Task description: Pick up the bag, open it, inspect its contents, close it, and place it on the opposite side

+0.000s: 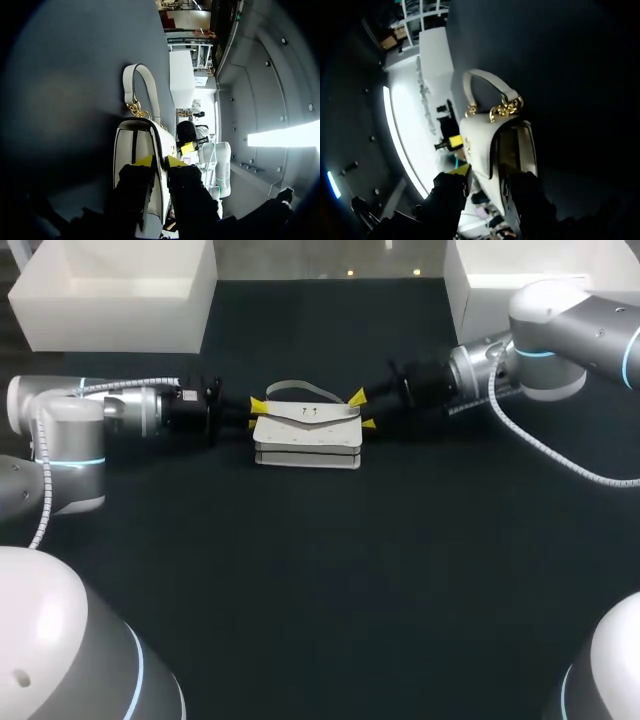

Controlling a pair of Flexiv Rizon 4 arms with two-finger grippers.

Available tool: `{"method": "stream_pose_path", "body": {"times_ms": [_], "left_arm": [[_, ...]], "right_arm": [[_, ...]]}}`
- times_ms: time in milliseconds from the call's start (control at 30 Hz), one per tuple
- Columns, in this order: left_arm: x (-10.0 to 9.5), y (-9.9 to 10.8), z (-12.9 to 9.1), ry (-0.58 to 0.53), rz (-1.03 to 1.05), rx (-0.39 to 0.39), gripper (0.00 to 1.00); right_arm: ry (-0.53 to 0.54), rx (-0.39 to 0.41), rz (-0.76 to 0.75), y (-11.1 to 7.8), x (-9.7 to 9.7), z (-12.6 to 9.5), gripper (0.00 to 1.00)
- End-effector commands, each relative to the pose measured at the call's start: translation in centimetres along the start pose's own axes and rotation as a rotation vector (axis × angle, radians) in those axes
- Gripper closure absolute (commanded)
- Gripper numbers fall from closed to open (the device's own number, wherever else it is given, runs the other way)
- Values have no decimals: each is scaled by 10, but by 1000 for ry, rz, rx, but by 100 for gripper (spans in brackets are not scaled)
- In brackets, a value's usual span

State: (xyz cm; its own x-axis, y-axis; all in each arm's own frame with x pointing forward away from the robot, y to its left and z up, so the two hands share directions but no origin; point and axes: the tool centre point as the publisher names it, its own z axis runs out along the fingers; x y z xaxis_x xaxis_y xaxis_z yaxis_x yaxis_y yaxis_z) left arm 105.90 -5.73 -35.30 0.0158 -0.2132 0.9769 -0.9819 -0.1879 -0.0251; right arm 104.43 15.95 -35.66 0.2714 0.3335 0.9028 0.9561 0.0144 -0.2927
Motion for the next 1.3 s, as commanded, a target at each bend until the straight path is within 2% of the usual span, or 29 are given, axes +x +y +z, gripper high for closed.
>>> {"method": "stream_pose_path", "body": {"times_ms": [33,433,467,500,533,567,600,633,700,733,833,900,1033,1167,1300], "left_arm": [[-2,-1,1,4,0,0,100],[-1,2,-3,3,13,6,100],[0,3,-4,3,15,6,80],[1,3,-5,3,19,7,56],[2,4,-6,3,22,8,42],[2,4,-6,2,25,10,29],[3,5,-8,2,26,11,27],[4,5,-9,2,27,13,27],[5,6,-10,1,28,16,25],[5,7,-11,0,27,19,23],[7,10,-15,-6,25,30,24],[8,13,-17,-11,23,36,34],[10,18,-21,-29,26,36,48],[9,23,-23,-53,20,23,55],[8,28,-23,-67,23,6,54]], "right_arm": [[5,18,1,7,0,2,100],[-1,7,-4,6,-2,0,100],[-2,8,-5,6,-2,0,100],[-2,7,-4,6,-3,-1,96],[-3,6,-4,6,-3,-2,71],[-4,5,-3,6,-3,-2,56],[-4,3,-4,5,-3,-3,51],[-6,1,-4,5,-2,-4,32],[-13,-4,-9,4,-2,-5,2],[-17,-5,-10,3,-2,-6,0],[-43,-2,-12,3,-1,-9,0],[-65,2,-15,3,-1,-11,0],[-112,8,-26,2,-1,-15,0],[-151,17,-34,1,-3,-18,7],[-172,14,-29,1,-5,-21,8]]}}
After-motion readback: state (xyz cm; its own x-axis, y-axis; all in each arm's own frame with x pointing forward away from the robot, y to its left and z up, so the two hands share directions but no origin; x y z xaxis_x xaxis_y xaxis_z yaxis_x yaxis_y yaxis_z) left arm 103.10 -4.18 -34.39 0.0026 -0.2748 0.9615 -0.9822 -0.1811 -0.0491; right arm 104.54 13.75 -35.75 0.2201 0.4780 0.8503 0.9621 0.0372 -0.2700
